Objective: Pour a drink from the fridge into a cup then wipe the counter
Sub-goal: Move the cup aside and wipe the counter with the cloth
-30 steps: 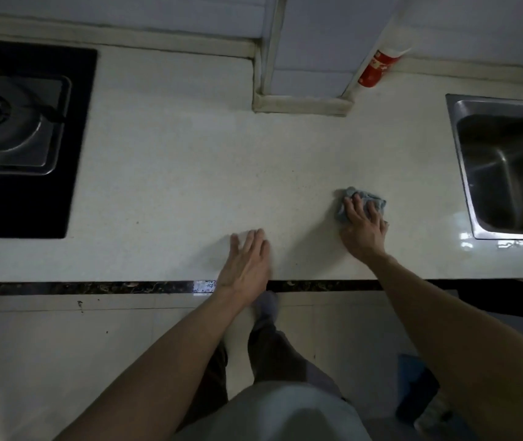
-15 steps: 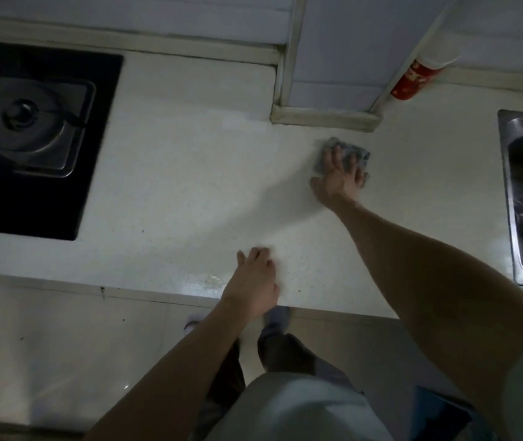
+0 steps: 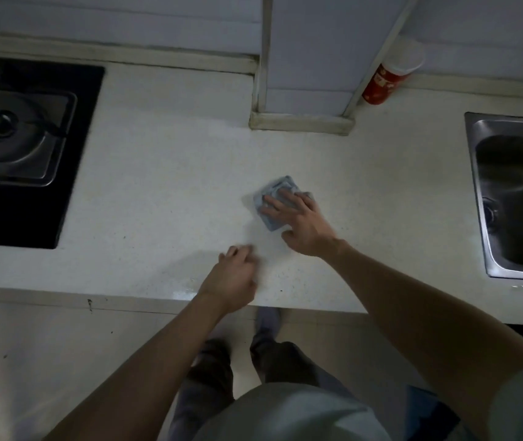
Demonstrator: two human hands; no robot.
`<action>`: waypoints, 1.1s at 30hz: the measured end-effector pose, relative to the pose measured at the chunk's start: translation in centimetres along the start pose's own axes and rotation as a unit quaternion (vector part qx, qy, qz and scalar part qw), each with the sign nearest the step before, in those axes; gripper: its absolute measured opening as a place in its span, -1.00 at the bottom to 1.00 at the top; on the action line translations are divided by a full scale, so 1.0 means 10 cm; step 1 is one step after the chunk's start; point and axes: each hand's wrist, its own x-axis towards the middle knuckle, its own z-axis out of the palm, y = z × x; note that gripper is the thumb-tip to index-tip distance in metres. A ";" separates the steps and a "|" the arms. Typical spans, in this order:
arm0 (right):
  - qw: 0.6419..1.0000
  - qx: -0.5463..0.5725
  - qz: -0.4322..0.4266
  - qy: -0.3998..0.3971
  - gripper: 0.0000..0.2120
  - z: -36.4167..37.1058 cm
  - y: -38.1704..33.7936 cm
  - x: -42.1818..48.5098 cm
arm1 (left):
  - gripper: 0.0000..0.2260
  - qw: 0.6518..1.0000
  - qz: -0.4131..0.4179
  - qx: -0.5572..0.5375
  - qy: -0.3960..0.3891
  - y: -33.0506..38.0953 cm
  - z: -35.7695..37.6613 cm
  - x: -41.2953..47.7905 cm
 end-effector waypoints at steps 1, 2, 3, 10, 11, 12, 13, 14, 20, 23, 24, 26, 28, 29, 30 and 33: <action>1.000 0.008 0.024 0.015 -0.34 -0.02 0.17 -0.16 | -0.73 1.000 0.001 0.004 -0.002 -0.01 -0.01 0.00; 0.998 0.017 0.056 0.033 -0.35 -0.03 0.37 -0.34 | -0.75 1.000 0.002 0.010 -0.004 -0.02 -0.02 0.00; 0.994 0.023 0.097 0.043 -0.36 -0.05 0.57 -0.52 | -0.76 1.000 0.004 0.013 -0.006 -0.03 -0.02 -0.01; 0.902 0.078 0.406 0.125 -0.41 -0.03 1.16 -1.88 | -0.73 0.999 0.012 0.035 -0.021 -0.03 -0.01 -0.02; 0.884 0.089 0.436 0.143 -0.39 0.03 1.08 -2.00 | -0.73 0.999 0.010 0.036 -0.024 -0.02 -0.02 -0.02; 0.868 0.100 0.461 0.158 -0.37 0.09 0.98 -2.08 | -0.73 0.999 0.009 0.038 -0.027 -0.02 -0.02 -0.02; 0.855 0.108 0.480 0.168 -0.35 0.14 0.88 -2.12 | -0.72 0.999 0.006 0.042 -0.031 -0.01 -0.02 -0.02; 0.842 0.115 0.497 0.174 -0.33 0.20 0.78 -2.12 | -0.73 0.998 0.003 0.048 -0.033 -0.01 -0.01 -0.03; 0.816 0.125 0.539 0.164 -0.24 0.38 0.15 -1.74 | -0.76 0.994 -0.031 0.088 -0.058 0.22 -0.02 -0.02; 0.831 0.131 0.518 0.151 -0.25 0.39 -0.17 -1.51 | -0.72 0.993 -0.033 0.105 -0.052 0.25 0.05 -0.05; 0.841 0.134 0.504 0.146 -0.25 0.40 -0.27 -1.44 | -0.70 0.992 -0.031 0.109 -0.050 0.24 0.07 -0.06; 0.863 0.138 0.468 0.128 -0.25 0.42 -0.46 -1.28 | -0.65 0.992 -0.026 0.116 -0.042 0.22 0.09 -0.07; 0.887 0.146 0.425 0.110 -0.25 0.44 -0.63 -1.11 | -0.60 0.992 -0.020 0.116 -0.036 0.21 0.10 -0.07; 0.898 0.151 0.400 0.102 -0.25 0.44 -0.70 -1.02 | -0.59 0.993 -0.018 0.111 -0.034 0.21 0.11 -0.08; 0.911 0.152 0.373 0.093 -0.25 0.44 -0.76 -0.95 | -0.59 0.994 -0.016 0.104 -0.029 0.21 0.10 -0.09; 0.954 0.121 0.264 0.076 -0.26 0.46 -0.83 -0.90 | -0.61 0.997 -0.003 0.076 -0.004 0.17 0.09 -0.13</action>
